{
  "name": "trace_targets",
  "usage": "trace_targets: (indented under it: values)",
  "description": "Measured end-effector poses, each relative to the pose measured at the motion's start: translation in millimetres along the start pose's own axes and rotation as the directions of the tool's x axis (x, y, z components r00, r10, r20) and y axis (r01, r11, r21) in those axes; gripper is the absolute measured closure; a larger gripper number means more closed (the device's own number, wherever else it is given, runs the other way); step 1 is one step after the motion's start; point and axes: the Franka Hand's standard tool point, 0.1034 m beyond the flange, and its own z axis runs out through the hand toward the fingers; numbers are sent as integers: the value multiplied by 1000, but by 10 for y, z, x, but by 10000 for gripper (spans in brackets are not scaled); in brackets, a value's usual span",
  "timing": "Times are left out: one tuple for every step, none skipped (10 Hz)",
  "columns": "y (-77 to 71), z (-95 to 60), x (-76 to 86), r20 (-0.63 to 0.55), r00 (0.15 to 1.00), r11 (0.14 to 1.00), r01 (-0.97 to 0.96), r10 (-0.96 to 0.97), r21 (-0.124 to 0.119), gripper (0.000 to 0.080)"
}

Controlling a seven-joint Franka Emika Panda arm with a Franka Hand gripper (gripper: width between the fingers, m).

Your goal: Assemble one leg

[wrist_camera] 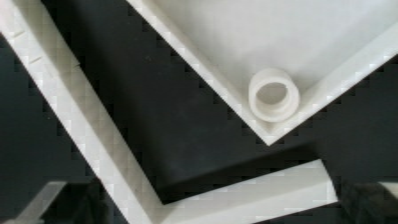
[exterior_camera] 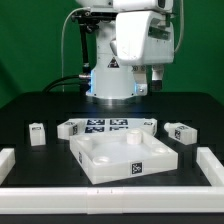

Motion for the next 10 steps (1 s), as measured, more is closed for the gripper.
trace_targets:
  values:
    - [-12,10,-9,-13,1000,1000,19,-19,-5,149]
    - [-12,10,-9,-13,1000,1000,19,-19,-5,149]
    - [-13,13,-11,-12,1000,1000,20,-20,-5,149]
    - [-15,19,-13,-11,1000,1000,20,-20,-4,149]
    - [-16,20,-14,-11,1000,1000,20,-20,-4,149]
    - [-16,21,-14,-11,1000,1000,20,-20,-4,149]
    - [-17,22,-15,-11,1000,1000,19,-20,-4,149]
    - [-2,34,-63,-8,998,998,55,-55,-3,149]
    - [36,87,-234,0,992,992,123,-123,-3,149]
    - [1,179,-384,4,981,981,195,-195,3,149]
